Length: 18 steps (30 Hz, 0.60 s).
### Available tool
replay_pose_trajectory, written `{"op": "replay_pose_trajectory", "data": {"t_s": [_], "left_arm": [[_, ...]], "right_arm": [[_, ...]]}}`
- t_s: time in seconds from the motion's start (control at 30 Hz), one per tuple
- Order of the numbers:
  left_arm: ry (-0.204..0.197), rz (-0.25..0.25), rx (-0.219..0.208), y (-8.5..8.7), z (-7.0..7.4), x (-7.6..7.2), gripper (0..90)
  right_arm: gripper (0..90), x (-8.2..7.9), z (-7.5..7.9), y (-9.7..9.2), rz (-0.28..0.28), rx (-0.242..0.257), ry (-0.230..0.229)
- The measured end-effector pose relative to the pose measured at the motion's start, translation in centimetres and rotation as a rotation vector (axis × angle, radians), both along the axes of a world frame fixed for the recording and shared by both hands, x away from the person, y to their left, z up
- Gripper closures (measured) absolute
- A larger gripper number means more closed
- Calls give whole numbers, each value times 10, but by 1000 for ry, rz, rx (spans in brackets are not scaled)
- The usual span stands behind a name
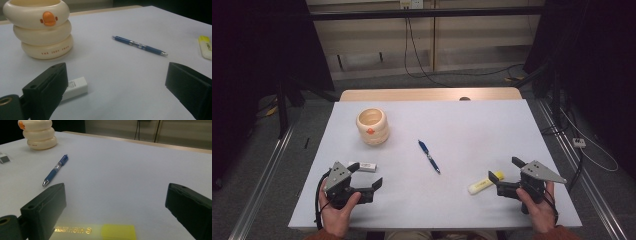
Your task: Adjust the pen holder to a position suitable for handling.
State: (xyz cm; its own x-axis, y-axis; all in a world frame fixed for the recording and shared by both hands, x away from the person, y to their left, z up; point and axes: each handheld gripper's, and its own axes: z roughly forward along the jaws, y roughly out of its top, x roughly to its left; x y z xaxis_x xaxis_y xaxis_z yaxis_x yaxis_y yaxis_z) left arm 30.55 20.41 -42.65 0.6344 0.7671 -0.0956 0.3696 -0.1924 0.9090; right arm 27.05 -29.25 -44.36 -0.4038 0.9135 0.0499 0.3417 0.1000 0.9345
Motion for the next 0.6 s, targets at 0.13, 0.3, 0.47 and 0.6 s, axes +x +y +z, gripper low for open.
{"op": "replay_pose_trajectory", "data": {"t_s": [0.13,0.3,0.47,0.6], "left_arm": [[27,8,21,-2,-1,3,66],[35,20,15,-3,3,7,67],[58,37,-6,-4,8,14,71],[25,33,13,-5,18,21,70]], "right_arm": [[33,0,0,-1,-2,9,2],[34,1,-1,-2,2,10,12],[34,1,-1,-1,3,11,13],[34,1,-1,0,4,3,12]]}}
